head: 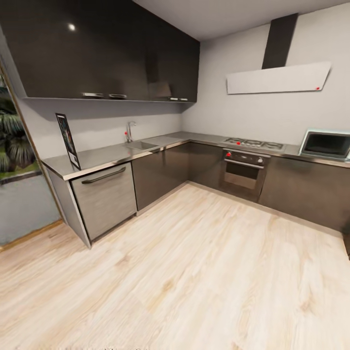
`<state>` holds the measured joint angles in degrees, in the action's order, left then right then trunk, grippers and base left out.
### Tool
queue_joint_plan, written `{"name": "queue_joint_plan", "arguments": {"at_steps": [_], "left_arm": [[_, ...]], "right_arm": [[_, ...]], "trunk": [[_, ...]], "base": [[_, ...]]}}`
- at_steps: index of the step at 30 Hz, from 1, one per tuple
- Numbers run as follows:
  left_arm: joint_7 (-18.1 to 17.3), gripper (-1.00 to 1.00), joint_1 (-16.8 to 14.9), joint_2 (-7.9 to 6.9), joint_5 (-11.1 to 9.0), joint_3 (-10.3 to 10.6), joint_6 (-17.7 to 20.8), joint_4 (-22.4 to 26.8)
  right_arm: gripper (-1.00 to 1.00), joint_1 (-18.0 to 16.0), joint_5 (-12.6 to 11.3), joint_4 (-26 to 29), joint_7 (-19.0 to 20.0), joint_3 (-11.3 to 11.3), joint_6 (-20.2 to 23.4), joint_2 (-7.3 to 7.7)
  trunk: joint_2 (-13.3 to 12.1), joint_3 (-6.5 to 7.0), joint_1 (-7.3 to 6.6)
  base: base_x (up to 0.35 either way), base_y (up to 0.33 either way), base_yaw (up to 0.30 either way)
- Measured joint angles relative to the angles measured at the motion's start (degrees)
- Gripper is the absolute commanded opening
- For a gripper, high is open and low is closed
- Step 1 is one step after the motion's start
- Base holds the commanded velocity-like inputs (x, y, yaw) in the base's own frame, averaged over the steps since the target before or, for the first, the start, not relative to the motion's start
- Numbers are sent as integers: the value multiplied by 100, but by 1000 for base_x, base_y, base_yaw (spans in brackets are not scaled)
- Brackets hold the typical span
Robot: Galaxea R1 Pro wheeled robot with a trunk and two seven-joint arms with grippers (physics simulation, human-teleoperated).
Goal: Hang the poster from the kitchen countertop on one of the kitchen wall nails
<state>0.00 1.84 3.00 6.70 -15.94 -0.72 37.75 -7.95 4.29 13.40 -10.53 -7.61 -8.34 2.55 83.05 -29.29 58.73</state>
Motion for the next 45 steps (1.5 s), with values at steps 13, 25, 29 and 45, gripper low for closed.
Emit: {"name": "queue_joint_plan", "arguments": {"at_steps": [13,25,29,45], "left_arm": [[-8,100,0,0,-1,-216,-8,4],[-6,100,0,0,-1,-222,-2,13],[-2,100,0,0,-1,-226,0,14],[-8,100,0,1,-1,-448,0,16]], "right_arm": [[100,2,1,1,-243,-8,11,-11],[100,2,1,0,-249,-9,7,-11],[100,0,1,0,-258,-8,6,-11],[100,1,1,0,-260,-13,7,-10]], "trunk": [[0,-6,1],[0,-23,1],[0,-32,0],[0,-68,0]], "base": [[-15,52,238],[-88,-155,208],[-11,-20,268],[-1,206,271]]}}
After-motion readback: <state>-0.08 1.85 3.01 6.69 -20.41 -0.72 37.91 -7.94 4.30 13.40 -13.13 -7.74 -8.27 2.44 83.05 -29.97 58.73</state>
